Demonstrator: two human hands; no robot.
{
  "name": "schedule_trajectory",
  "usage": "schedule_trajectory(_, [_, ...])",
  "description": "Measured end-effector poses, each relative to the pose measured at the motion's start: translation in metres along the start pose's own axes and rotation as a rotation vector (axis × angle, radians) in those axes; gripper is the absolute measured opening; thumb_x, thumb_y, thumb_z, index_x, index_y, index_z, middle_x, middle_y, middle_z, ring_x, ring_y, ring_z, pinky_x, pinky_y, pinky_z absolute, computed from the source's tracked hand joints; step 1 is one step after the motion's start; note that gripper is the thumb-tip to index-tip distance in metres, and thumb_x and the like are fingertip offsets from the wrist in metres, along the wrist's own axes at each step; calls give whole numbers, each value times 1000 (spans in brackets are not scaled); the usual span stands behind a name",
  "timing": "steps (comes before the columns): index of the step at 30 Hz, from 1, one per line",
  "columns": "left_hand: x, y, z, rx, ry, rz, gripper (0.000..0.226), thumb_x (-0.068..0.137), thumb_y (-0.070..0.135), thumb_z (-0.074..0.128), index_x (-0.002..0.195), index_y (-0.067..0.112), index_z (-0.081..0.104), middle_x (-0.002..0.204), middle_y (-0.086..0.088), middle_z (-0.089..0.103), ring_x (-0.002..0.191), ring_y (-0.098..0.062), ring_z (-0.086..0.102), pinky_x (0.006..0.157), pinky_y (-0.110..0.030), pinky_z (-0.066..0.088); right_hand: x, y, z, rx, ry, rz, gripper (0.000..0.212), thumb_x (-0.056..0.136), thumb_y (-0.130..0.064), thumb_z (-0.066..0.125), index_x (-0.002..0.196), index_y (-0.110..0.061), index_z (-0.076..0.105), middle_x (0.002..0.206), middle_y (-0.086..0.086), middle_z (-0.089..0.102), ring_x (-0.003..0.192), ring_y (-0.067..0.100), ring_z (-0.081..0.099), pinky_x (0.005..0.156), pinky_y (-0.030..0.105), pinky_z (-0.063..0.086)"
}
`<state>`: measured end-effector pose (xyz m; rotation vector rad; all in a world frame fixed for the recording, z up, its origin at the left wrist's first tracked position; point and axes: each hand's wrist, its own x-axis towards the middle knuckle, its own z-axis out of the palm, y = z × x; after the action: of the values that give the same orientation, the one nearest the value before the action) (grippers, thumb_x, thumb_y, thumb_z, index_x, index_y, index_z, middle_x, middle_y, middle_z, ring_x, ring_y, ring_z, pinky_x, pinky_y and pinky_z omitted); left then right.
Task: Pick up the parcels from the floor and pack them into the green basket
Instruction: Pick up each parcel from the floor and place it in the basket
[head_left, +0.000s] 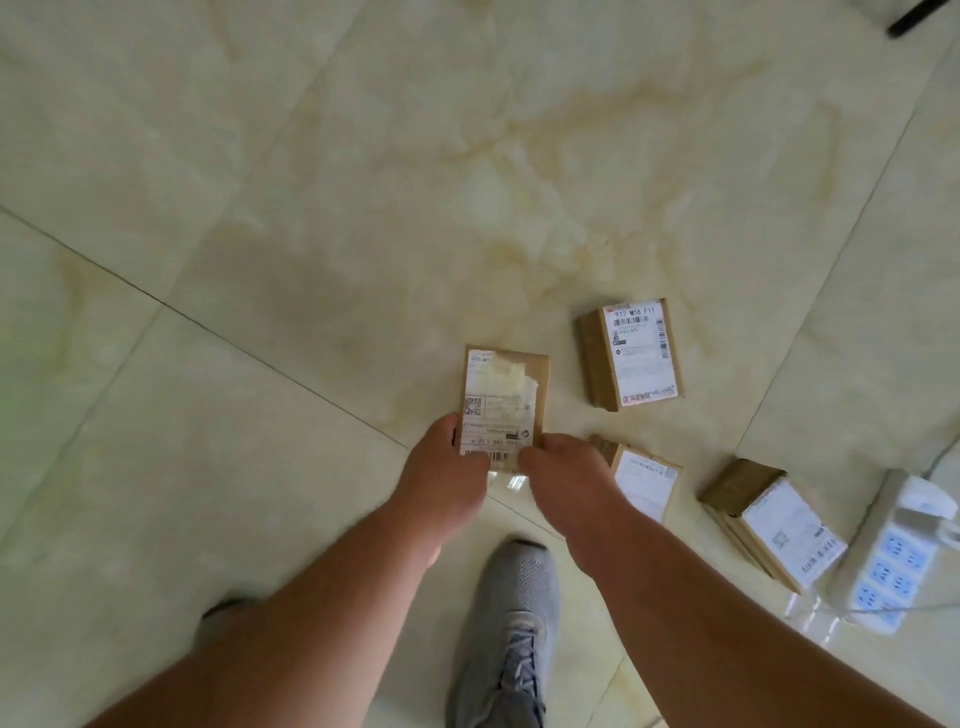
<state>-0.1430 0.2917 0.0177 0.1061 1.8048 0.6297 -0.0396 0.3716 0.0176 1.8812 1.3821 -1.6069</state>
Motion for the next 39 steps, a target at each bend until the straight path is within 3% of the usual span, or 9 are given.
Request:
schedule_trajectory(3, [-42,9,-46,-13,44,32,33,94,11,46,105,39,61,114,15,69,102,-8,63,71,-14,44,-50,-27,22,-62,-62,-48,32,94,-17,54,119,-25,72,104,-6,75,71,5,65,51,14,48])
schedule_trajectory(5, [-73,13,-82,-42,90,51,35,97,9,46,99,43,54,110,15,65,100,-8,61,69,-11,41,-83,-46,43,-72,-108,-95,35,91,-15,55,119,-25,73,107,-6,76,79,7,68,67,23,55])
schedule_trajectory(11, [-159,-6,-207,-89,284,87,37,97,8,45,111,38,61,108,18,65,84,10,56,61,-3,39,-188,-111,125,-215,-203,-217,16,89,-21,59,84,-23,74,42,-15,48,43,6,38,46,24,29])
schedule_trajectory(19, [-250,-80,-371,-134,524,75,33,89,11,48,106,34,64,99,21,69,86,5,62,68,-12,47,-320,-163,266,-243,-405,-309,38,90,-25,63,53,-33,64,46,-14,40,43,7,30,46,20,25])
schedule_trajectory(23, [-291,-123,-441,-156,571,89,32,91,11,50,110,34,62,107,19,66,93,-3,61,67,-6,38,-372,-182,337,-219,-470,-298,19,87,-20,66,71,-25,75,47,-13,41,44,7,30,48,22,26])
schedule_trajectory(26, [-312,-155,-489,-207,572,94,37,89,9,51,118,28,64,117,11,69,105,-11,64,76,-13,45,-403,-193,388,-220,-451,-260,24,82,-18,68,59,-24,67,51,-9,47,47,9,34,53,28,30])
schedule_trajectory(29, [-330,-176,-533,-218,588,85,39,88,8,53,120,28,60,115,10,68,105,-13,65,79,-19,49,-429,-198,434,-207,-448,-244,11,74,-23,67,74,-16,74,69,6,68,61,13,48,65,37,44])
schedule_trajectory(36, [-321,-194,-624,117,545,103,64,91,22,51,154,29,39,154,-3,45,137,-21,47,114,-34,41,-446,-219,517,42,-471,-77,31,71,-10,66,95,8,72,78,14,65,75,21,57,77,41,54])
schedule_trajectory(39, [-307,-185,-662,259,512,120,61,93,20,50,154,24,40,153,-6,44,139,-22,43,114,-31,36,-450,-237,543,286,-539,94,20,83,6,61,100,5,73,89,16,69,86,23,62,86,35,55])
